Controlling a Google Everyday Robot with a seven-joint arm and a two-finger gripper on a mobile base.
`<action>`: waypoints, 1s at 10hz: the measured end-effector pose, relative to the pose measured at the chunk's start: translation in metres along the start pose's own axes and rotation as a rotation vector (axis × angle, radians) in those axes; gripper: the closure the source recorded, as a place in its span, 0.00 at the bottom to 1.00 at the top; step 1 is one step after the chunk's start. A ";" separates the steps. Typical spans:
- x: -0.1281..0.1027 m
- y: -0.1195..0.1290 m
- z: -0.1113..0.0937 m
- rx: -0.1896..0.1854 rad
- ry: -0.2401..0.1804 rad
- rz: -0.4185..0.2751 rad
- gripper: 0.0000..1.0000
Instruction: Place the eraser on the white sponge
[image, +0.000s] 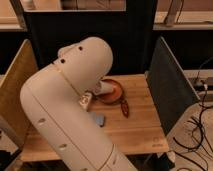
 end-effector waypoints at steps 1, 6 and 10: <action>-0.001 -0.010 -0.011 0.010 -0.015 0.011 1.00; 0.039 -0.031 -0.051 -0.001 -0.010 0.048 1.00; 0.079 -0.031 -0.074 -0.025 0.018 0.055 1.00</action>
